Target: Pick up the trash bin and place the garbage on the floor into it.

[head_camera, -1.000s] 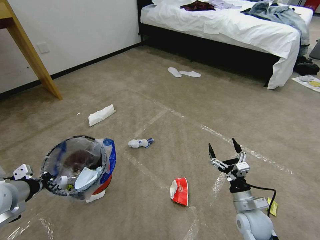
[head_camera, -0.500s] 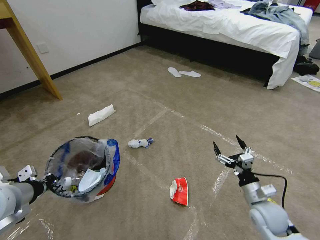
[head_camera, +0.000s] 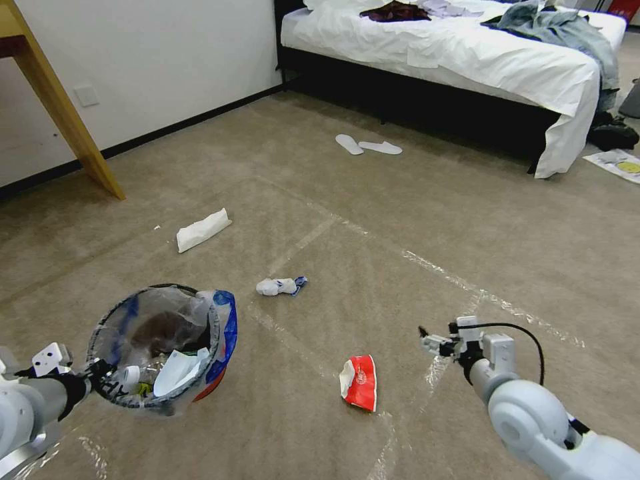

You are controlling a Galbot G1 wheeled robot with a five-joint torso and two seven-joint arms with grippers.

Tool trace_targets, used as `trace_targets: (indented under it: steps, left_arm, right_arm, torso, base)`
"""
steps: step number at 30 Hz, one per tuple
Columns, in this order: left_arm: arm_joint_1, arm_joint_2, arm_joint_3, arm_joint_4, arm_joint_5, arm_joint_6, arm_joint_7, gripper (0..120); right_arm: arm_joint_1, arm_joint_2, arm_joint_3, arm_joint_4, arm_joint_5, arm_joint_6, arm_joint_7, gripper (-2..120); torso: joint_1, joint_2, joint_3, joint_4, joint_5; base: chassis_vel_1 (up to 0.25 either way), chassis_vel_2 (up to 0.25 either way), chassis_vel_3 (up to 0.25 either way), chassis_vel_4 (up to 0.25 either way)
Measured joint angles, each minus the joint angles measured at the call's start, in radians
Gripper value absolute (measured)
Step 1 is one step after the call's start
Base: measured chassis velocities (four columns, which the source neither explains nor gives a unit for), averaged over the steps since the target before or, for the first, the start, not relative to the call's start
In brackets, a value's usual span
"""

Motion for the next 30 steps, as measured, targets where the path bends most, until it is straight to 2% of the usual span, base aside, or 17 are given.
trace_targets:
  steps: [1, 2, 3, 4, 8, 10, 17, 19, 22, 24, 25, 30]
  left_arm:
    - [-0.001, 0.000, 0.003, 0.002, 0.002, 0.000, 0.001, 0]
    - [-0.001, 0.000, 0.003, 0.002, 0.002, 0.000, 0.001, 0]
    - [-0.005, 0.000, 0.010, 0.007, 0.008, 0.000, 0.002, 0]
    - [-0.008, -0.003, 0.017, 0.010, 0.016, 0.000, 0.002, 0]
    - [-0.008, -0.009, 0.026, 0.014, 0.026, 0.000, 0.003, 0]
    - [-0.007, -0.017, 0.043, 0.024, 0.047, 0.000, 0.007, 0]
    - [-0.019, -0.017, 0.064, 0.038, 0.059, -0.002, 0.007, 0]
    - [-0.024, -0.017, 0.073, 0.045, 0.064, -0.004, 0.007, 0]
    - [-0.027, -0.018, 0.079, 0.050, 0.066, -0.004, 0.006, 0]
    - [-0.036, -0.016, 0.086, 0.058, 0.067, -0.005, 0.006, 0]
    - [-0.036, -0.016, 0.086, 0.058, 0.067, -0.005, 0.006, 0]
    - [-0.038, -0.006, 0.086, 0.071, 0.066, -0.006, 0.008, 0]
  right_arm:
    - [0.030, -0.001, -0.021, 0.008, 0.073, -0.041, 0.040, 100]
    - [0.030, -0.001, -0.021, 0.008, 0.073, -0.041, 0.040, 100]
    - [0.089, 0.007, -0.068, 0.003, 0.175, -0.090, 0.100, 100]
    - [0.137, 0.031, -0.113, -0.022, 0.222, -0.118, 0.130, 100]
    - [0.181, 0.066, -0.168, -0.052, 0.251, -0.134, 0.166, 100]
    - [0.237, 0.132, -0.272, -0.102, 0.290, -0.152, 0.238, 100]
    - [0.285, 0.208, -0.380, -0.169, 0.300, -0.155, 0.330, 100]
    - [0.310, 0.256, -0.421, -0.200, 0.310, -0.151, 0.396, 100]
    - [0.322, 0.286, -0.435, -0.214, 0.326, -0.150, 0.426, 100]
    - [0.349, 0.351, -0.468, -0.263, 0.338, -0.132, 0.469, 100]
    - [0.349, 0.351, -0.468, -0.263, 0.338, -0.132, 0.469, 100]
    - [0.383, 0.444, -0.512, -0.358, 0.280, -0.104, 0.477, 100]
  torso:
    - [0.000, 0.000, 0.000, 0.0000, -0.0003]
    - [0.000, 0.000, 0.000, 0.0000, -0.0003]
    - [0.000, 0.000, 0.000, 0.0001, -0.0002]
    - [0.000, 0.000, 0.000, 0.0002, 0.0001]
    - [0.000, 0.000, 0.000, 0.0001, 0.0000]
    - [0.000, 0.000, 0.000, 0.0002, 0.0000]
    - [0.000, 0.000, 0.000, -0.0001, -0.0004]
    - [0.000, 0.000, 0.000, 0.0000, 0.0001]
    - [0.000, 0.000, 0.000, 0.0001, -0.0002]
    - [0.000, 0.000, 0.000, 0.0001, -0.0002]
    - [0.000, 0.000, 0.000, 0.0001, -0.0002]
    - [0.000, 0.000, 0.000, 0.0000, -0.0001]
  base:
    - [0.000, 0.000, 0.000, 0.000]
    - [0.000, 0.000, 0.000, 0.000]
    - [0.000, 0.000, 0.000, 0.000]
    - [0.000, 0.000, 0.000, 0.000]
    - [0.000, 0.000, 0.000, 0.000]
    - [0.000, 0.000, 0.000, 0.000]
    - [0.000, 0.000, 0.000, 0.000]
    - [0.000, 0.000, 0.000, 0.000]
    - [0.000, 0.000, 0.000, 0.000]
    - [0.000, 0.000, 0.000, 0.000]
    - [0.000, 0.000, 0.000, 0.000]
    - [0.000, 0.000, 0.000, 0.000]
